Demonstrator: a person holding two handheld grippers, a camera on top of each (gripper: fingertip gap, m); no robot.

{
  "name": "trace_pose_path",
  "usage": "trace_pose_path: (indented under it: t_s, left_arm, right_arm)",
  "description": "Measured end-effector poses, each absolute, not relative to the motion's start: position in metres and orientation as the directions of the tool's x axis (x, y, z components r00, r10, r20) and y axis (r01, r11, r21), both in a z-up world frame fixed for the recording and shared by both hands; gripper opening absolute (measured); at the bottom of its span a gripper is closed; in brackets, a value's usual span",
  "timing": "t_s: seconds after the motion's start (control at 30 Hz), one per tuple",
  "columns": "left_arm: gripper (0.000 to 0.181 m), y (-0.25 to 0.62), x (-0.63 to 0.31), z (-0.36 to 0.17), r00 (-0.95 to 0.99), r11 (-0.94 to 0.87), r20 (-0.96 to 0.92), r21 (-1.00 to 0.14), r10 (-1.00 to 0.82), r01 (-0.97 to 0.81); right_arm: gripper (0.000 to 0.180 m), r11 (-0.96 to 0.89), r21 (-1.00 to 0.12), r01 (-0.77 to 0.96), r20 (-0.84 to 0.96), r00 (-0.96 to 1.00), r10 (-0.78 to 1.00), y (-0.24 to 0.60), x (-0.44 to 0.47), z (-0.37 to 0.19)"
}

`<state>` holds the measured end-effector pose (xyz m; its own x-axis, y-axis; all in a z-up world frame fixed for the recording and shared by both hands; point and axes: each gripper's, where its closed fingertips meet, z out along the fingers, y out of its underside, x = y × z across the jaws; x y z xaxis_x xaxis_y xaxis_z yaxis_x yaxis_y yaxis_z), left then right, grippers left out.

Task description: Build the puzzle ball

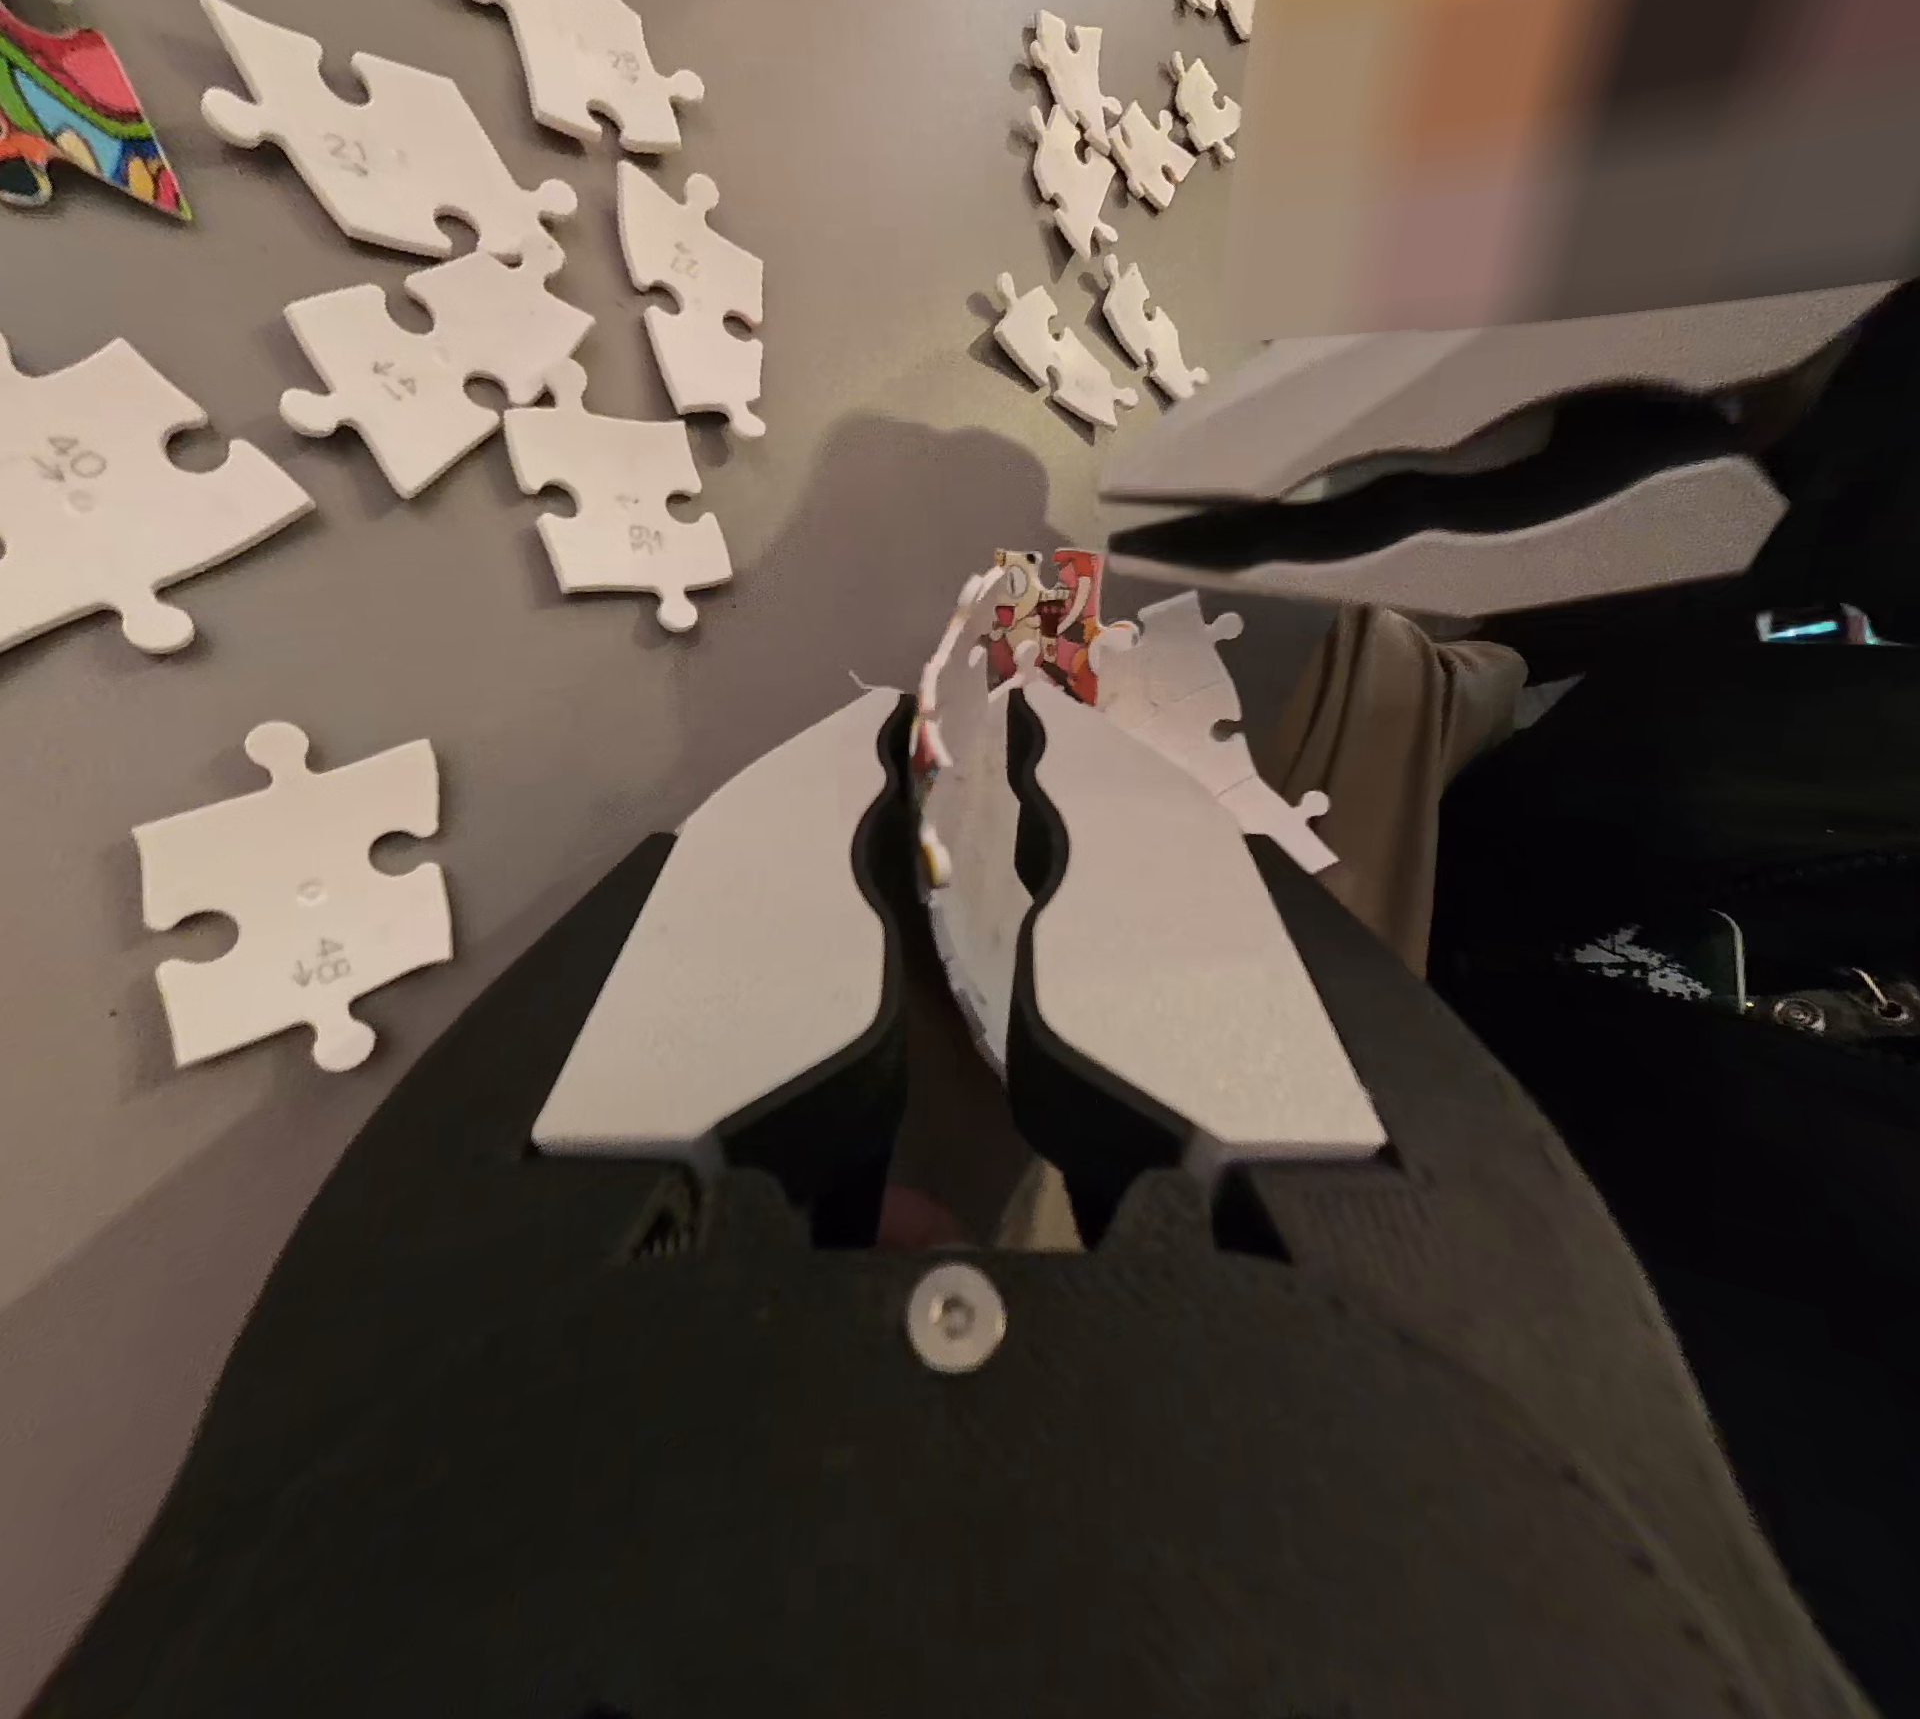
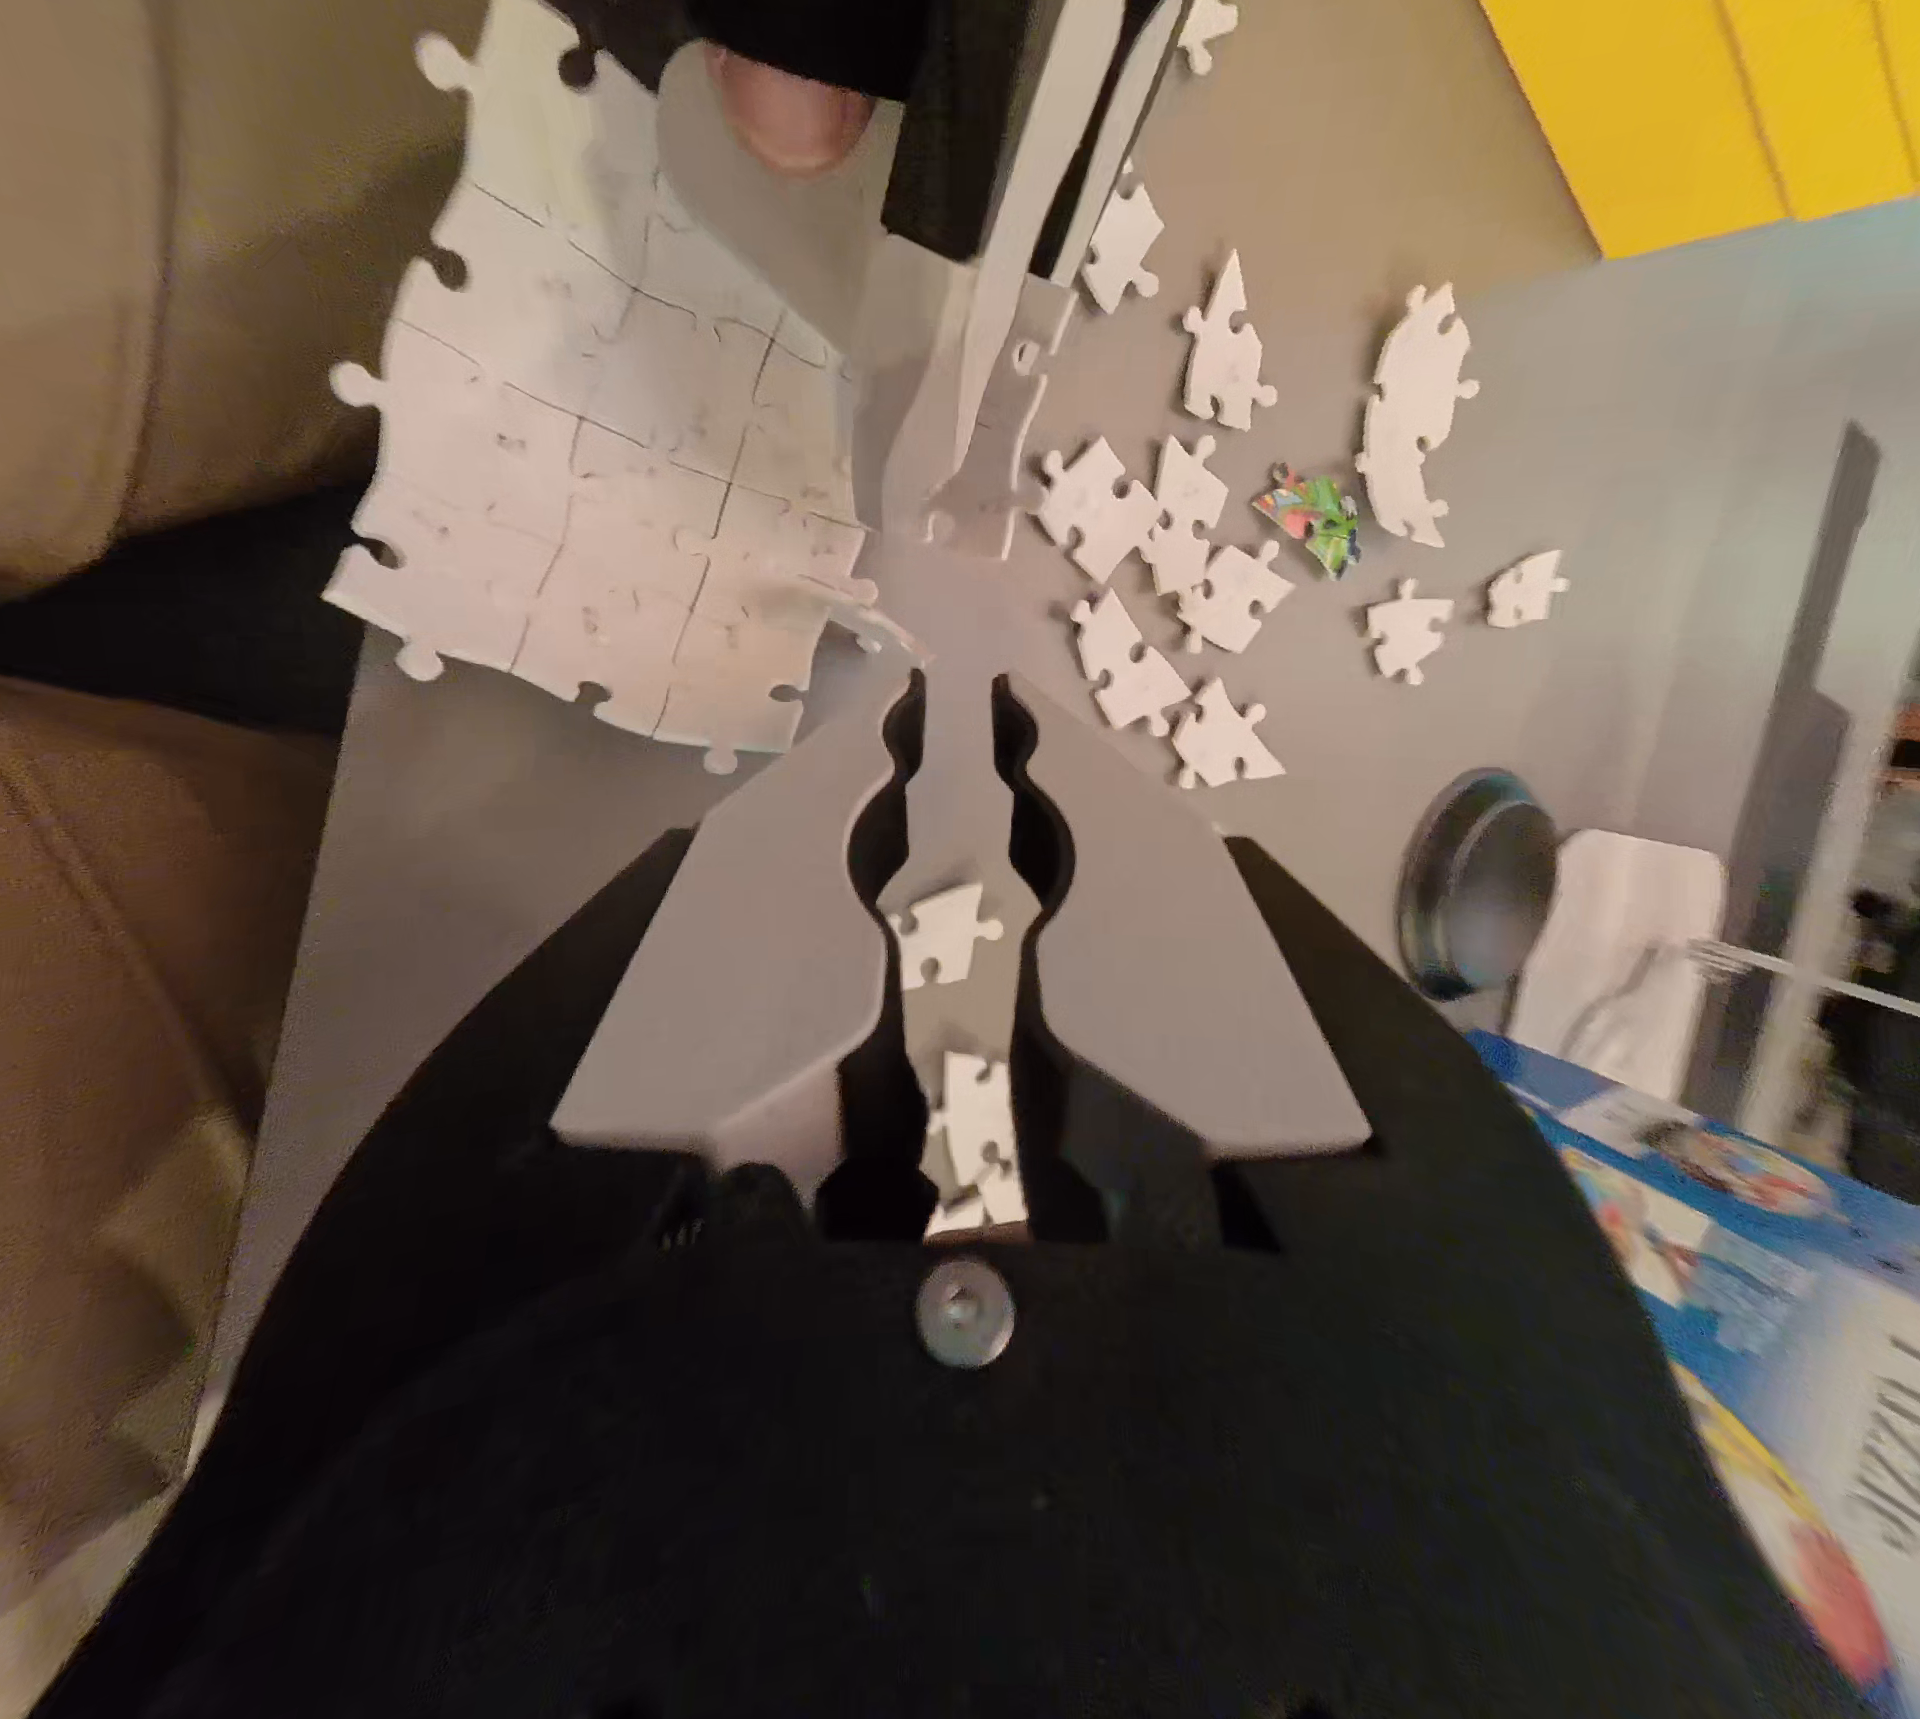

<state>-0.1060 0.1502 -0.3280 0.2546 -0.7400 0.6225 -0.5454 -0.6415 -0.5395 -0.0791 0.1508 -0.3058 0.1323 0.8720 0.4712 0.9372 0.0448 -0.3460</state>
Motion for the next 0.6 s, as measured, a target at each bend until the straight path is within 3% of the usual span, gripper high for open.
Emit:
trace_pose_path:
  t_s: [0.23, 0.33, 0.6]
  left_arm:
    - [0.016, 0.149, -0.105, -0.329, 0.248, -0.631, 0.616, -0.541, -0.748, -0.556]
    - [0.015, 0.149, -0.106, -0.329, 0.249, -0.632, 0.617, -0.542, -0.747, -0.554]
    - [0.015, 0.147, -0.108, -0.331, 0.242, -0.621, 0.613, -0.536, -0.752, -0.572]
  right_arm:
    - [0.014, 0.050, -0.513, 0.857, 0.284, 0.115, 0.952, 0.150, -0.088, -0.312]
    - [0.016, 0.099, -0.530, 0.842, 0.261, 0.052, 0.964, 0.151, -0.092, -0.312]
    - [0.023, 0.131, -0.442, 0.887, 0.109, -0.092, 0.990, 0.158, -0.077, -0.321]
